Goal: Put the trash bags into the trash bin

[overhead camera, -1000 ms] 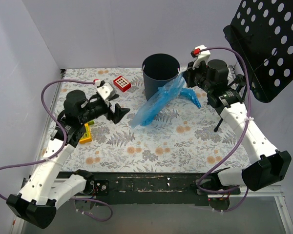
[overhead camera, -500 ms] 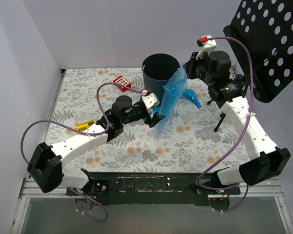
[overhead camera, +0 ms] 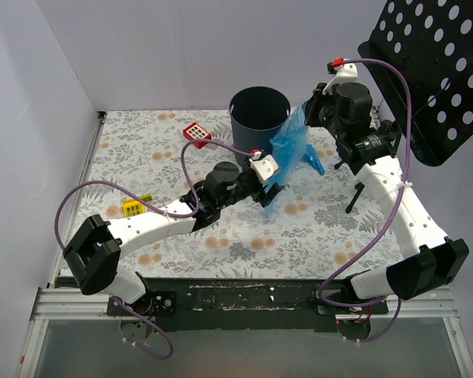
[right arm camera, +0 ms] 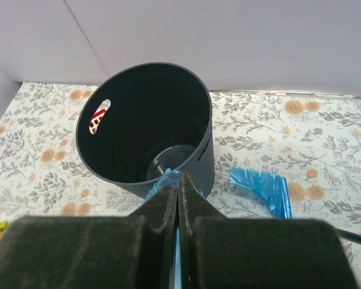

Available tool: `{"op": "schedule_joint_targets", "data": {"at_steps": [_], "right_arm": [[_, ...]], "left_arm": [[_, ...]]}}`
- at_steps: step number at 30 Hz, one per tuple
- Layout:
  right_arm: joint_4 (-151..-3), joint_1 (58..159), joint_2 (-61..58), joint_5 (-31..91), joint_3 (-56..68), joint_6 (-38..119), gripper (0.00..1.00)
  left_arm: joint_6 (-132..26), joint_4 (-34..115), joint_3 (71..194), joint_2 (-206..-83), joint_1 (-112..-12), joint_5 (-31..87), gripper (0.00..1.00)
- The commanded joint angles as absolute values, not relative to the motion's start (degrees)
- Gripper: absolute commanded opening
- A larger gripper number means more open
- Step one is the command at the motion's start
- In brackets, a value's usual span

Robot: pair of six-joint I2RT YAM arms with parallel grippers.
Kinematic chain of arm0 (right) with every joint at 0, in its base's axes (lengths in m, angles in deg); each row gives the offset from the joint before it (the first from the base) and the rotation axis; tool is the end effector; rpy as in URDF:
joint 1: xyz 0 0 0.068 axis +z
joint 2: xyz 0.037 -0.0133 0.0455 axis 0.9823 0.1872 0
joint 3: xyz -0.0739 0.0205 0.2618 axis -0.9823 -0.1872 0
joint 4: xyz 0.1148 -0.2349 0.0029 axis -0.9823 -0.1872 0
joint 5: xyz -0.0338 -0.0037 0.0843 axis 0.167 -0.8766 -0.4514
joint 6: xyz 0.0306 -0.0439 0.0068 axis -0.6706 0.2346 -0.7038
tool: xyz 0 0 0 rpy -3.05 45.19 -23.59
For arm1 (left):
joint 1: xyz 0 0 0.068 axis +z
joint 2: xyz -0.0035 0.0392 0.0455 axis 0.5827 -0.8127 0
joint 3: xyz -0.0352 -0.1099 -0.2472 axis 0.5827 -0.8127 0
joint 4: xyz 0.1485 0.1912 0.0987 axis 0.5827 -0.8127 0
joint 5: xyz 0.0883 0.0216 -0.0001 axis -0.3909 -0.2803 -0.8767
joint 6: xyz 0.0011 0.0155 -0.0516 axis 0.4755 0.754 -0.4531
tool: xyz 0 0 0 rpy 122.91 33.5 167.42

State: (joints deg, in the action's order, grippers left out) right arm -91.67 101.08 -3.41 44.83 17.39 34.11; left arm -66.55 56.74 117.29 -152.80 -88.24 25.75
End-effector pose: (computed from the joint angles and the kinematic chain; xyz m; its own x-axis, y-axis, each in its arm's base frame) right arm 0.2927 0.1128 0.4504 -0.1811 0.1754 -0.9677 -0.2234 0.9509 0.2141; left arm 0.2060 -0.2756 0.3069 -0.4361 -0.1276 -0.8908 0.7387 0.5145 -0.4354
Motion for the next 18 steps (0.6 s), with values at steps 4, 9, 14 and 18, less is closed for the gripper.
{"op": "schedule_joint_targets", "data": {"at_steps": [4,9,14,18], "right_arm": [[-93.76,101.10,-3.07,54.10,24.27,24.78,0.01],[-96.23,101.71,-2.10,51.65,28.15,18.18,0.01],[-96.58,102.06,-1.92,50.24,28.15,13.78,0.01],[-96.93,102.06,-2.01,49.45,28.32,11.93,0.01]], "left_arm": [[-59.78,56.49,119.58,-154.97,-90.66,16.46,0.70],[-52.84,57.99,120.02,-154.01,-92.07,13.99,0.69],[-52.47,55.18,121.95,-154.53,-92.86,14.43,0.59],[-54.14,54.04,124.32,-157.42,-93.21,15.48,0.50]]}}
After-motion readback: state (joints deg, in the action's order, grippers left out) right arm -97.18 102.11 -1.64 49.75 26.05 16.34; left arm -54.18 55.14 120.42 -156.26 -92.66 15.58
